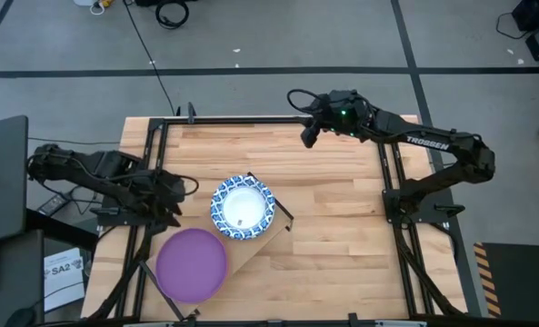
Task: Place and stack plates onto a shelf
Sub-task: Return to Home Position
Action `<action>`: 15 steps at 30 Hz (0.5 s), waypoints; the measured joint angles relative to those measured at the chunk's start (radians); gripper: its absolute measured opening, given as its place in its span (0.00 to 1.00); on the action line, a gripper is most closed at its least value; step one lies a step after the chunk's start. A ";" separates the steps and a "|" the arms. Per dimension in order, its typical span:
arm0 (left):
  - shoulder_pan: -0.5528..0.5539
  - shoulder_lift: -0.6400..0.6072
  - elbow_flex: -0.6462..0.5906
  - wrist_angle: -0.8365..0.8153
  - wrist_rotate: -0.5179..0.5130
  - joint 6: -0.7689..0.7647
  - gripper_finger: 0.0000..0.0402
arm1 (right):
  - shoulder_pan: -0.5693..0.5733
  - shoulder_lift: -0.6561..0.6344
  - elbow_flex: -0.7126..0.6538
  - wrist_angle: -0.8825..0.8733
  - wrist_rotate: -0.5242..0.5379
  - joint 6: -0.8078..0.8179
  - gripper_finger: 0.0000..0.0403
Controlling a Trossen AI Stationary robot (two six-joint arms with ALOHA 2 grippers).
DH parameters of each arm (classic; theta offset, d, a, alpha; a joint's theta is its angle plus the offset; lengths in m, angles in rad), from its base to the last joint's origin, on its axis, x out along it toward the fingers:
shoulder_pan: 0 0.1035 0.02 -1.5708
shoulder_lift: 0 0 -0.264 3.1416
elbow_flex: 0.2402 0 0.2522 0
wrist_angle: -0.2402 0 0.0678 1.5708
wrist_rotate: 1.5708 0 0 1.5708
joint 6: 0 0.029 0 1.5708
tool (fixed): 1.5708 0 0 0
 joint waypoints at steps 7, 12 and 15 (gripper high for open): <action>0.071 0.000 0.000 0.043 -0.089 0.175 0.48 | 0.011 0.089 -0.001 0.189 -0.130 0.000 0.42; 0.142 0.000 0.000 0.086 -0.106 0.296 0.48 | 0.020 0.181 -0.001 0.336 -0.187 0.000 0.42; 0.185 0.000 0.000 0.144 -0.124 0.373 0.48 | 0.027 0.237 -0.001 0.435 -0.223 0.000 0.42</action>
